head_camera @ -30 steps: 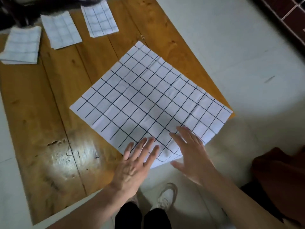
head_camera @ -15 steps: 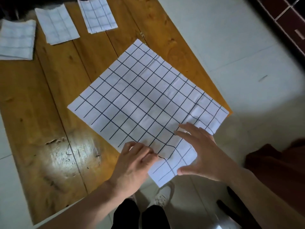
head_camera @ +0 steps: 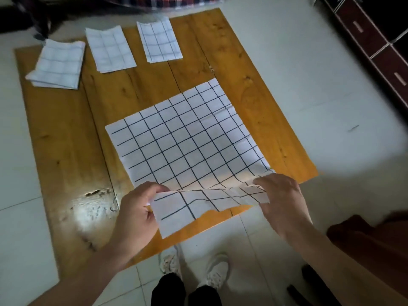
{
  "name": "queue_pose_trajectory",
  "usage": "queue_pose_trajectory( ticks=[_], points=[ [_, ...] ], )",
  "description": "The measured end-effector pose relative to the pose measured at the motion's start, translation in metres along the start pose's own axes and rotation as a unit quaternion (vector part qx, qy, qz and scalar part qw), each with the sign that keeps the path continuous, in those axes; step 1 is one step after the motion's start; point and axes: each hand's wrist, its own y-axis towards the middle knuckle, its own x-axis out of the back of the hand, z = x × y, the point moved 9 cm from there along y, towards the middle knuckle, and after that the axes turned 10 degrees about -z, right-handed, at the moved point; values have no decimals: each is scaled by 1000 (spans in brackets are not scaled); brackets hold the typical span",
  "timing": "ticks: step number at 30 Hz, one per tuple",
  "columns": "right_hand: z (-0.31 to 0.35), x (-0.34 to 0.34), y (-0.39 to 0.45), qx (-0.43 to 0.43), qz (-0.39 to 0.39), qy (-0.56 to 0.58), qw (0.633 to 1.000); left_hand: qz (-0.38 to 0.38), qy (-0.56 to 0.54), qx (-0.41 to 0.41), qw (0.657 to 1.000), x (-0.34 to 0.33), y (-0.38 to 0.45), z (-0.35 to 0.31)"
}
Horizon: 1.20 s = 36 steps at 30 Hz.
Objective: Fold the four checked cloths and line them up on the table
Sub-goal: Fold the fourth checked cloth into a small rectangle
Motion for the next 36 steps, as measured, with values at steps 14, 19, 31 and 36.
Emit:
queue_pose_trajectory(
  ticks=[14,19,31,36],
  points=[
    [80,24,77,81,-39,62,994,-104,63,16,992,90,28,0],
    [88,25,114,79,-55,73,993,-156,53,79,983,106,54,17],
    [51,-45,213,19,31,166,986,-167,138,186,958,83,135,64],
    [45,-69,237,40,46,201,978,-196,152,195,949,75,145,68]
  ],
)
